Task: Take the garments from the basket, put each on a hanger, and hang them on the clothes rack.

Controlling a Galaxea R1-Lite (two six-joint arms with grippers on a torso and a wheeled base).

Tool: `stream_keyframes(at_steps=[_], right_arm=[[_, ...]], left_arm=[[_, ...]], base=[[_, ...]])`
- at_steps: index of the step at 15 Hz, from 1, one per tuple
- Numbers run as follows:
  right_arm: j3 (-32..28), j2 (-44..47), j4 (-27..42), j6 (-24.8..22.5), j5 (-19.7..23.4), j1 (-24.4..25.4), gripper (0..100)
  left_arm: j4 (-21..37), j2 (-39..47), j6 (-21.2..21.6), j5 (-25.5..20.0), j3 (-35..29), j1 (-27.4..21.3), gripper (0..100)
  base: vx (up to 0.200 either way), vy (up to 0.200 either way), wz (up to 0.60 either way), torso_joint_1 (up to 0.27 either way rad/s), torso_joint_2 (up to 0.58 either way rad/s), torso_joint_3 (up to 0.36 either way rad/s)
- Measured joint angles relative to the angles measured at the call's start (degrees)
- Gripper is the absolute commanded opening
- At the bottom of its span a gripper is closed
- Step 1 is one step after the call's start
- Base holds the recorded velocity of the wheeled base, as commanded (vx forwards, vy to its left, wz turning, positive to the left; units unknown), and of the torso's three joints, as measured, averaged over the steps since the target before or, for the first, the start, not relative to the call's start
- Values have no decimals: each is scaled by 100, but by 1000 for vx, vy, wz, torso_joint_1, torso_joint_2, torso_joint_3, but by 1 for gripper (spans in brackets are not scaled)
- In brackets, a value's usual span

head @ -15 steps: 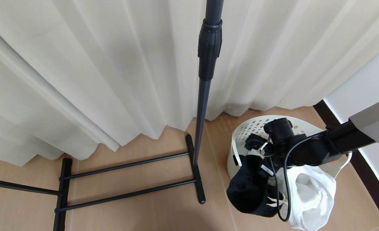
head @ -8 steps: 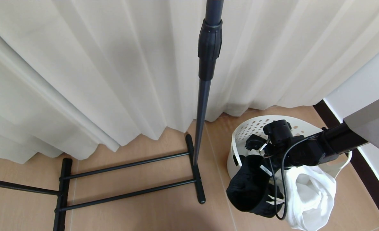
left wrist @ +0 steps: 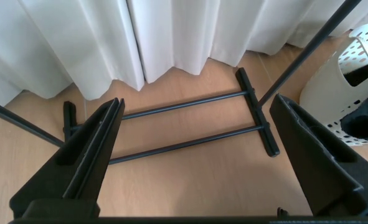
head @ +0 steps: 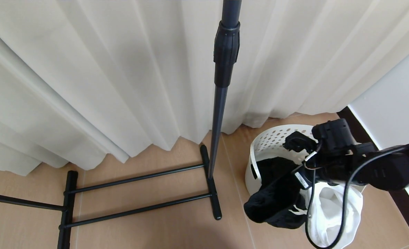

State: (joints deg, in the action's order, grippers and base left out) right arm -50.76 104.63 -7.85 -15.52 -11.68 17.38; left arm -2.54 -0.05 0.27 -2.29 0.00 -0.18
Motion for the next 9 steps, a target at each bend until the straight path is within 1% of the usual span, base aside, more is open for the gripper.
stream_keyframes(at_steps=[2, 5, 7, 9], right_arm=[[410, -828, 24, 345, 35, 201, 0], [898, -2282, 57, 824, 65, 708, 0], [1143, -3248, 72, 1005, 71, 1081, 0], [1349, -4006, 72, 1057, 68, 1331, 0]], left_arm=[[0, 0, 0, 2, 0, 0, 100], [0, 0, 6, -6, 0, 0, 100], [0, 0, 6, -6, 0, 0, 100], [9, 0, 13, -11, 0, 0, 100]], base=[[0, 0, 0, 0, 0, 0], [0, 0, 0, 0, 0, 0], [0, 0, 0, 0, 0, 0], [0, 0, 0, 0, 0, 0]])
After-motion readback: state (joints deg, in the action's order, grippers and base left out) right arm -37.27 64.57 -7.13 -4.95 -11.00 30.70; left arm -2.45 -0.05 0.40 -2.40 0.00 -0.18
